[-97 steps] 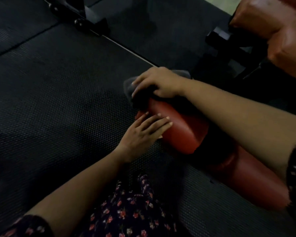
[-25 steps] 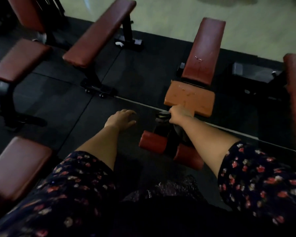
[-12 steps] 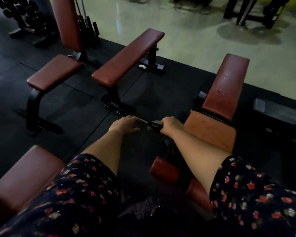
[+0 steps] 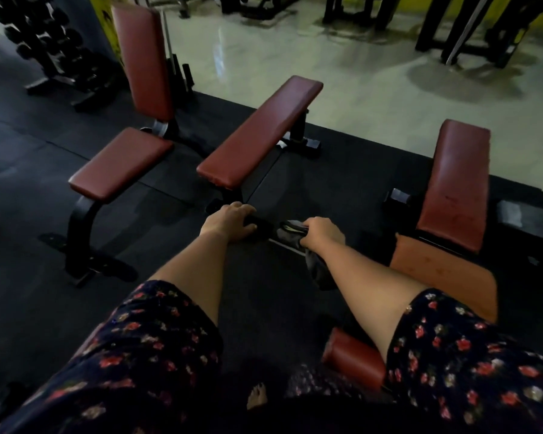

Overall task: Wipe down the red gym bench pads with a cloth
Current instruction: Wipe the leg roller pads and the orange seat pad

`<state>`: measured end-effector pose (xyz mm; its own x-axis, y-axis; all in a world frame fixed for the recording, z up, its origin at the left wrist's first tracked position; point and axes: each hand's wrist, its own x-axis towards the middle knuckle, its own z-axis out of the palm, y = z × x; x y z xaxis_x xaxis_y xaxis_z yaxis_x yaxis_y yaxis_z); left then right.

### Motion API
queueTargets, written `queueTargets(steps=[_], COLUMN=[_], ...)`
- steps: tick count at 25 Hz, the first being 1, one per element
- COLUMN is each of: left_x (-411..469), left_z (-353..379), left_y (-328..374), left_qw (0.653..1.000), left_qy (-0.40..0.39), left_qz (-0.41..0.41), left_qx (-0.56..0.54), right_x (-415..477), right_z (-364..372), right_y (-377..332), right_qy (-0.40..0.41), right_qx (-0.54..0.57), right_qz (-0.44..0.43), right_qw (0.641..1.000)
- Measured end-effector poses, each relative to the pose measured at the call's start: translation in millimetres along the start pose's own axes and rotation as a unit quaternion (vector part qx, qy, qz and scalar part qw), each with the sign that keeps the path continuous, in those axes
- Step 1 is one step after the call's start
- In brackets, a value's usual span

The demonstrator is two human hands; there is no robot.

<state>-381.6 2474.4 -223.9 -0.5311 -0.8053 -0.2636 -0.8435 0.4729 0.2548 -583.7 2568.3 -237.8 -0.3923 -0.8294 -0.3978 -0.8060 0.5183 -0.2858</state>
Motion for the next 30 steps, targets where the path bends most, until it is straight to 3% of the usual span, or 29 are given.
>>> queueTargets(steps=[10, 18, 22, 27, 30], left_x=[178.8, 346.0, 398.9, 466.9, 508.1], left_z=[-46.5, -76.1, -62.6, -57.4, -50.2], left_y=[3.2, 62.5, 109.4, 185.0, 231.1], left_qw=[0.995, 0.975, 0.939, 0.906, 0.868], left_qy=[-0.044, -0.063, -0.112, -0.114, -0.132], left_qz=[0.071, 0.196, 0.285, 0.387, 0.461], left_qx=[0.058, 0.086, 0.156, 0.131, 0.13], right_x=[147.5, 256.7, 276.9, 288.4, 291.6], right_z=[-79.8, -148.4, -167.3, -176.5, -186.0], right_y=[-23.3, 43.2, 91.1, 138.0, 166.6], right_qy=[0.035, 0.06, 0.063, 0.065, 0.077], right_qx=[-0.055, -0.024, -0.015, 0.031, 0.049], right_qz=[0.002, 0.065, 0.135, 0.221, 0.286], right_qw=[0.998, 0.996, 0.989, 0.973, 0.954])
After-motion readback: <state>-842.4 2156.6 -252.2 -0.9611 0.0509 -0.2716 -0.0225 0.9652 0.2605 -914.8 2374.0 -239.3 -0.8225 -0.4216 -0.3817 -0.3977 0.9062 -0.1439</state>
